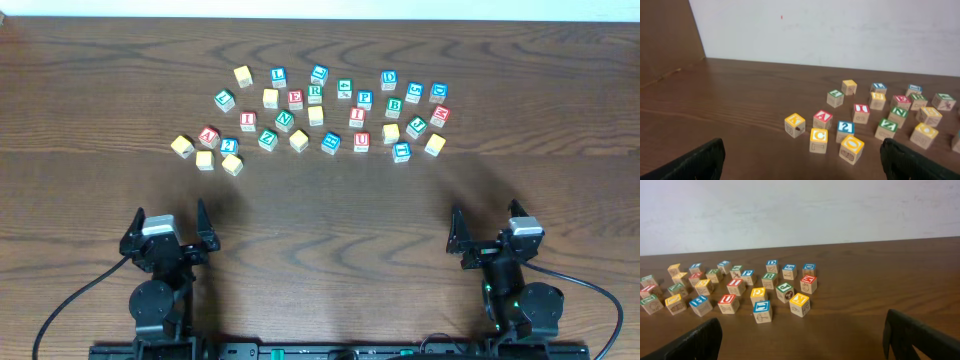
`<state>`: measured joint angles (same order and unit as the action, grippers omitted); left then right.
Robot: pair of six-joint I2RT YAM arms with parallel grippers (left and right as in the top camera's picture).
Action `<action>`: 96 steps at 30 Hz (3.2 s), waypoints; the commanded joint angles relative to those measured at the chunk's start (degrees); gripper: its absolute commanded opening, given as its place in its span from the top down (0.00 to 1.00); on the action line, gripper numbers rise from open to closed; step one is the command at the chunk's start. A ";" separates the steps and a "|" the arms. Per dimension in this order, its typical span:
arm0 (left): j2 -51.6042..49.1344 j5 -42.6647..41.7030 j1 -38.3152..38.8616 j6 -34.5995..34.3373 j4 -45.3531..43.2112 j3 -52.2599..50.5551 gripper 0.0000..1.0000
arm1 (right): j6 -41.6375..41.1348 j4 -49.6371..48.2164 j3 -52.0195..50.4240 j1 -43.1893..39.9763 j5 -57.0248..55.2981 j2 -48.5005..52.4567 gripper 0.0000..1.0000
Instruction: Spell out NEURIPS
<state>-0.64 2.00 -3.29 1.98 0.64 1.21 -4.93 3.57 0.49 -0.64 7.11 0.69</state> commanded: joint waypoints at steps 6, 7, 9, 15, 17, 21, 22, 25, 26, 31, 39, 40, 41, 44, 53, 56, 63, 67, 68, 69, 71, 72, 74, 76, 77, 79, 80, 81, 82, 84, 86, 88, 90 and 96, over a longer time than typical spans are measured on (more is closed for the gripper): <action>-0.33 -4.28 -0.28 -2.25 -2.05 0.17 0.02 | 0.76 0.07 -0.17 -0.44 0.44 -0.31 0.01; -0.87 -4.66 -0.28 -2.27 -2.01 0.87 0.03 | 0.76 0.07 -0.17 -0.44 0.44 -0.31 0.01; -2.86 -5.38 -0.28 -2.25 -2.03 2.95 0.02 | 0.76 0.07 -0.17 -0.44 0.44 -0.31 0.01; -15.76 -7.58 -0.28 -2.93 -1.27 15.15 0.02 | 0.74 0.07 -0.17 -0.44 0.46 -0.31 0.01; -21.18 -10.62 -0.28 -3.61 0.11 21.18 0.03 | 0.74 0.07 -0.17 -0.44 0.44 -0.31 0.01; -32.15 -15.78 -0.28 -3.82 7.04 34.67 0.02 | 0.74 0.07 -0.17 -0.44 0.44 -0.31 0.01; -34.75 -16.61 -0.28 -3.80 9.73 38.14 0.02 | 0.74 0.07 -0.17 -0.44 0.44 -0.31 0.01; -42.71 -18.69 -0.28 -3.78 19.19 49.11 0.02 | 0.76 0.07 -0.17 -0.44 0.44 -0.31 0.01; -45.48 -19.43 -0.28 -3.76 22.62 53.02 0.02 | 0.76 0.07 -0.17 -0.44 0.44 -0.31 0.01; -55.80 -21.07 -0.24 -3.76 36.81 68.17 0.02 | 0.74 -0.07 -0.17 -0.44 0.46 -0.31 0.01; -63.63 -20.79 -0.24 -3.74 42.58 74.29 0.02 | 0.48 -3.63 -0.17 -0.44 0.68 -0.31 0.01; -64.15 -20.83 -0.24 -3.76 42.60 74.29 0.02 | -0.13 -4.90 -0.17 -0.44 1.84 -0.31 0.01; -64.50 -20.83 -0.24 -3.76 42.58 74.29 0.02 | -0.17 -5.86 -0.17 -0.44 2.73 -0.31 0.01; -65.66 -20.85 -0.24 -3.78 42.60 74.29 0.02 | -0.26 -8.22 -0.04 -0.44 5.73 -0.31 0.01; -68.26 -20.87 -0.24 -3.76 44.28 74.25 0.02 | -1.86 -6.73 11.06 -0.46 6.93 9.60 0.01; -68.59 -20.85 -0.24 -3.76 44.28 74.25 0.02 | -1.86 -5.49 18.01 -0.46 8.74 17.94 0.01; -68.59 -20.85 -0.24 -3.76 44.35 74.25 0.02 | -1.86 6.23 38.53 -0.44 10.45 38.01 0.01; -68.59 -20.85 -0.24 -3.76 44.33 74.25 0.02 | -1.64 17.09 52.54 -0.44 11.91 49.46 0.01; -68.59 -20.85 -0.24 -3.76 44.30 74.25 0.02 | -1.64 19.78 56.00 -0.44 12.66 52.06 0.01; -68.59 -20.85 -0.24 -3.76 44.30 74.25 0.02 | -1.64 22.45 59.39 -0.44 13.20 54.73 0.01; -68.59 -20.85 -0.24 -3.76 44.30 74.25 0.02 | -1.62 27.82 66.49 -0.44 14.27 60.19 0.01; -68.59 -20.83 -0.24 -3.76 44.30 74.25 0.02 | -1.64 29.99 69.46 -0.44 14.60 62.58 0.01; -68.59 -20.83 -0.24 -3.76 44.30 74.25 0.03 | -1.60 33.92 75.10 -0.44 15.19 67.10 0.01; -68.59 -20.83 -0.24 -3.76 44.28 74.25 0.02 | -0.44 36.94 80.00 -0.39 16.41 71.30 0.01; -68.59 -20.83 -0.24 -3.76 44.28 74.25 0.02 | 0.79 38.45 82.58 -0.33 17.57 73.57 0.01; -68.59 -20.85 -0.24 -3.78 44.24 74.25 0.02 | 2.05 41.33 86.99 0.04 18.60 77.55 0.01; -68.59 -20.85 -0.24 -3.78 44.11 74.25 0.03 | 2.38 43.15 89.39 0.39 18.78 79.56 0.01; -68.59 -20.85 -0.24 -3.78 44.00 74.25 0.02 | 2.47 45.42 92.26 0.90 18.75 82.07 0.01; -68.59 -20.83 -0.24 -3.78 43.85 74.25 0.03 | 2.47 47.25 94.79 1.42 18.75 84.24 0.01; -68.61 -20.83 -0.24 -3.76 43.60 74.25 0.02 | 2.97 50.60 99.91 2.67 18.73 88.72 0.01; -68.76 -20.83 -0.24 -3.76 43.56 74.25 0.02 | 4.63 54.62 105.63 4.33 17.57 93.70 0.01; -69.13 -20.83 -0.24 -3.76 43.65 74.25 0.03 | 4.85 58.47 110.68 5.95 15.06 98.18 0.01; -69.66 -20.83 -0.24 -3.78 43.85 74.25 0.02 | 4.83 61.70 114.95 7.58 12.35 102.22 0.01; -71.91 -20.85 -0.22 -3.80 44.37 74.23 0.03 | 5.03 62.47 118.31 11.02 8.66 108.39 0.01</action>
<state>-71.42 -18.15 -3.29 -1.52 44.82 74.41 -1.10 66.57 117.03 9.21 18.31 108.12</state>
